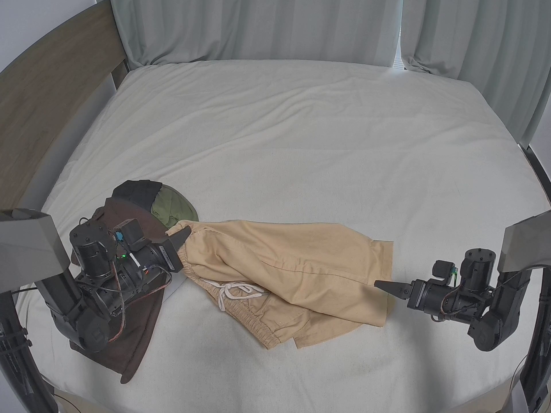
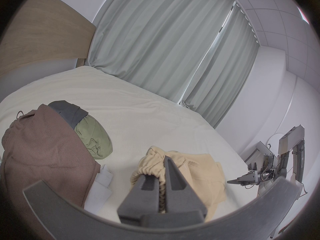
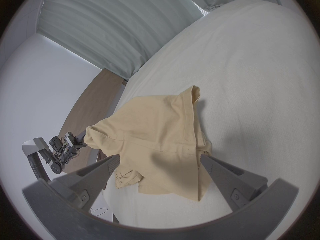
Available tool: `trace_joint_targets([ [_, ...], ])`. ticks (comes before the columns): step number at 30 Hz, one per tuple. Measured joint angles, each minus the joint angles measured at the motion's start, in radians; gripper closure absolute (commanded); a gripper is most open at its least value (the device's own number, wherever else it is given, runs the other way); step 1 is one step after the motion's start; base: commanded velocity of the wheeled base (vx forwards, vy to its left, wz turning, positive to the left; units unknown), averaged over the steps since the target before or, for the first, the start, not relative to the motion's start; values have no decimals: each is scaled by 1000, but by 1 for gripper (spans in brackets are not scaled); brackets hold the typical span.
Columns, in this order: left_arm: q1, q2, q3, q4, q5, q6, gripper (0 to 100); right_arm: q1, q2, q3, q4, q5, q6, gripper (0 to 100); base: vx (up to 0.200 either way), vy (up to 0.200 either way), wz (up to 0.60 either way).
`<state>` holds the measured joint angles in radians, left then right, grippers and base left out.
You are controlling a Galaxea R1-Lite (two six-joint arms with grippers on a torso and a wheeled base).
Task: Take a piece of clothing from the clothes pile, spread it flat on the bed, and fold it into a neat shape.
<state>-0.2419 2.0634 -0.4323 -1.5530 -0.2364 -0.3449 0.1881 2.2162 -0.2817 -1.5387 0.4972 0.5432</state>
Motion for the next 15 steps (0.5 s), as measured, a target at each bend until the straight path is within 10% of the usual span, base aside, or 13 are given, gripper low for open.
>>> trace_joint_targets([
  [15, 0, -1, -2, 0, 0, 0, 100, 10, 81, -63, 0, -1, 68, 0, 0, 0, 0],
])
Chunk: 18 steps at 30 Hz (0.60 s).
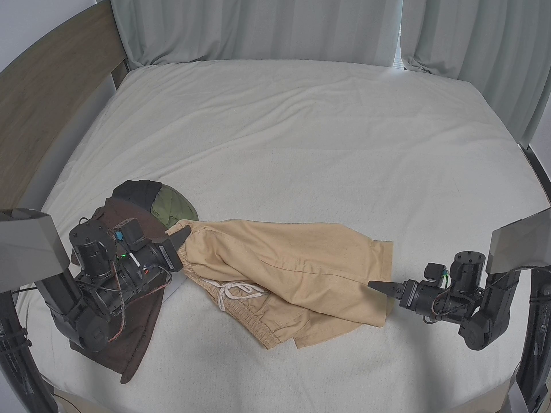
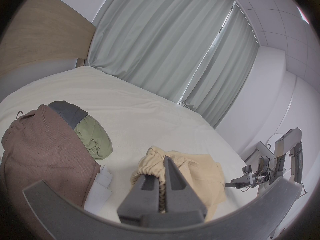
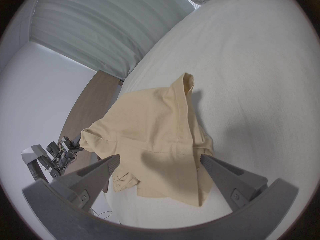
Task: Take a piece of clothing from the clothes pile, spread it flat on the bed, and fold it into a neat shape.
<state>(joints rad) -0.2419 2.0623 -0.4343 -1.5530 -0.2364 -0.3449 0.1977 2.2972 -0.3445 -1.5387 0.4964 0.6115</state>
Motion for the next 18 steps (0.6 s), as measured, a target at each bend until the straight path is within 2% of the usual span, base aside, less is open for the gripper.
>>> trace_joint_targets([
  [18, -1, 1, -1, 0, 0, -1, 100, 47, -45, 4, -1, 9, 25, 0, 0, 0, 0],
])
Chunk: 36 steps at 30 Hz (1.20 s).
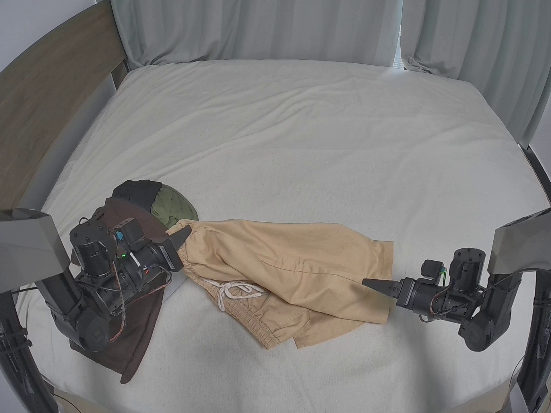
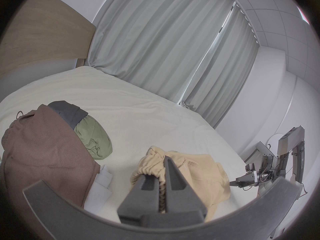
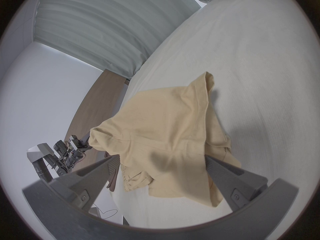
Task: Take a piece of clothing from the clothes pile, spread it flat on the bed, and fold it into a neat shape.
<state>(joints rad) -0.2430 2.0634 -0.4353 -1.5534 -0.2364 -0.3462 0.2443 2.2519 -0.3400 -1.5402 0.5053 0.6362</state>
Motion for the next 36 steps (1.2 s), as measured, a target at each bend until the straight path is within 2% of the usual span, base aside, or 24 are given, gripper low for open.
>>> trace_joint_targets([
  [10, 0, 1, -1, 0, 0, 0, 100, -20, -63, 23, 0, 46, 0, 0, 0, 0, 0],
  [20, 1, 1, -5, 0, 0, -1, 100, -34, 26, -45, -2, 46, -1, 0, 0, 0, 0],
  [33, 0, 0, -8, 0, 0, -1, 100, 18, 65, -93, -2, 46, 3, 0, 0, 0, 0],
  [34, 0, 0, -8, 0, 0, -2, 100, 19, 66, -93, -2, 46, 3, 100, 0, 0, 0],
  [36, 0, 0, -8, 0, 0, -3, 100, 20, 66, -93, -2, 46, 3, 100, 0, 0, 0],
])
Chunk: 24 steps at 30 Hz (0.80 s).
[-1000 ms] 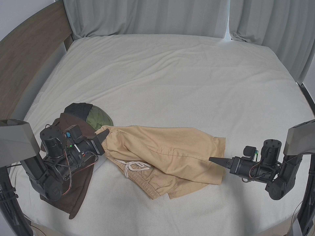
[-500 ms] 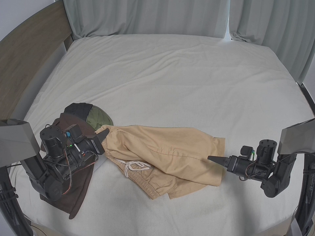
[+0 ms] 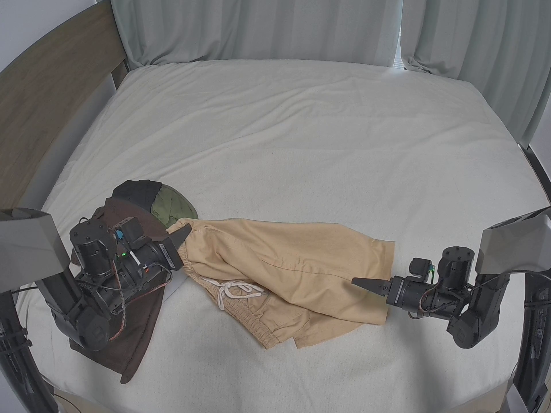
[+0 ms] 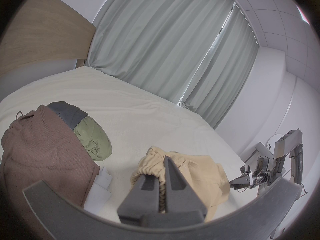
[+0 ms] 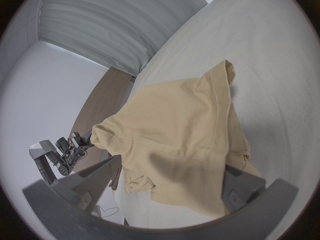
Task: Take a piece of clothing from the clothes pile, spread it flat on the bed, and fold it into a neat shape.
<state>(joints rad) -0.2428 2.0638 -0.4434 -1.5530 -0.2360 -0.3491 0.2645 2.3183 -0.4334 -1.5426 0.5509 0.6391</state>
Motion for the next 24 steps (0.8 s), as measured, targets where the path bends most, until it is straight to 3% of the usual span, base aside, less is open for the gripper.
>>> trace_joint_targets([
  [11, 10, 2, -13, 0, 0, -2, 100, -9, -18, 10, 0, 0, 3, 100, 0, 0, 0],
  [16, 27, 6, -26, 0, 0, -3, 100, -16, -74, 29, 0, 5, 47, 100, 0, 0, 0],
  [24, 37, 12, -35, 0, 0, -3, 100, -31, -156, 72, 1, 92, 94, 100, 0, 0, 0],
])
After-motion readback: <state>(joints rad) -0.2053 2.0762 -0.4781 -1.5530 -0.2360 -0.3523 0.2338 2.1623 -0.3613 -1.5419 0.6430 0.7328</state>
